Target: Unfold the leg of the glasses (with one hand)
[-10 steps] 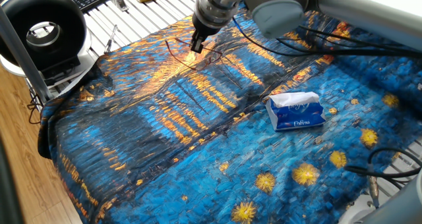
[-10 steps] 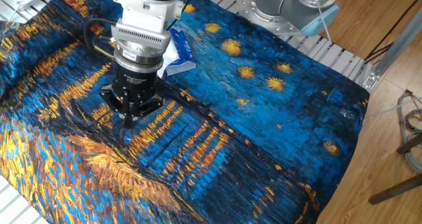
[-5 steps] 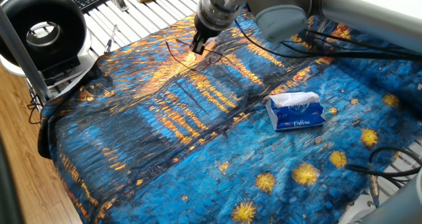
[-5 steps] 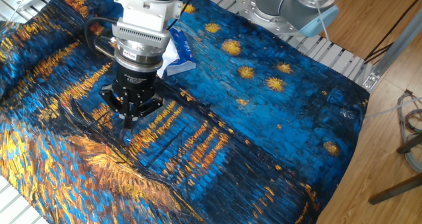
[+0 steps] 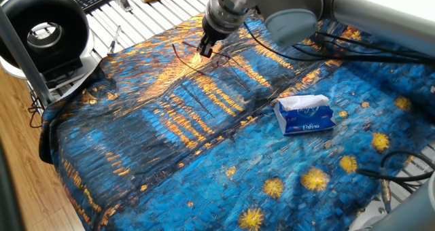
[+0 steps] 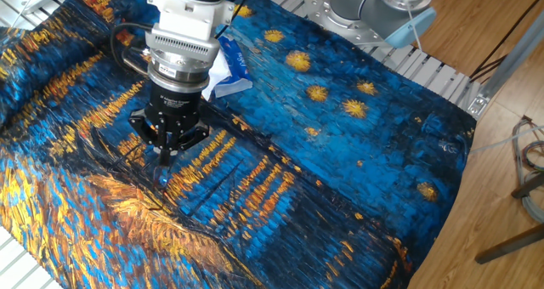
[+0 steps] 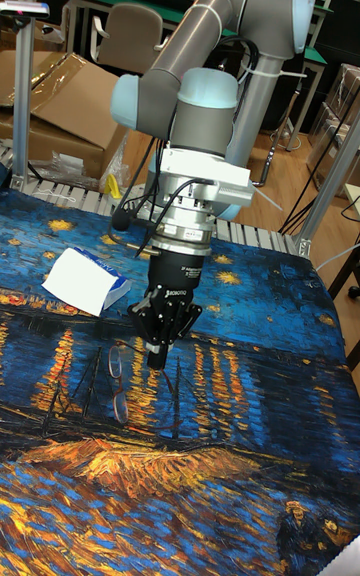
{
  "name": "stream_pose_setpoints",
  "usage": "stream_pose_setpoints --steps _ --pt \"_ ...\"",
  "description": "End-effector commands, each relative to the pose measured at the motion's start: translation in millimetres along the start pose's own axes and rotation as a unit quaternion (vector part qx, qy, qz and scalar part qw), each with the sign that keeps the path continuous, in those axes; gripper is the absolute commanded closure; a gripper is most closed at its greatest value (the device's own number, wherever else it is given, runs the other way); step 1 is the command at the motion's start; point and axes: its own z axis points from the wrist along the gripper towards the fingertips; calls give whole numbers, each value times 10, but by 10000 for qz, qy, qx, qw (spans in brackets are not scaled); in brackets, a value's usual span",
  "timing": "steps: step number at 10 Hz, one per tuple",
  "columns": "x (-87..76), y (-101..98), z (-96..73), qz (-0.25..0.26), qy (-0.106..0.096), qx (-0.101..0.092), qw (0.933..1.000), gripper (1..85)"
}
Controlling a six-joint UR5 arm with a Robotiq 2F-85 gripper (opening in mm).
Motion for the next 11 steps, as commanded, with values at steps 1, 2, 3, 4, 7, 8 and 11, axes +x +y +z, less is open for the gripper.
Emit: stream_pose_setpoints --steps 1,2,3,4,7,8,11 --pt "60 -36 18 21 -72 -22 10000 813" --pt "76 -37 22 6 -81 -33 10000 800" --pt "87 -38 28 5 -104 -48 9999 793" --pt "111 -38 33 1 -97 -63 9999 783" --pt "180 -23 27 -89 -26 -168 9998 663" --pt "226 -44 10 -165 44 -193 9997 603" --pt "352 -127 -29 -298 140 -234 9992 547"
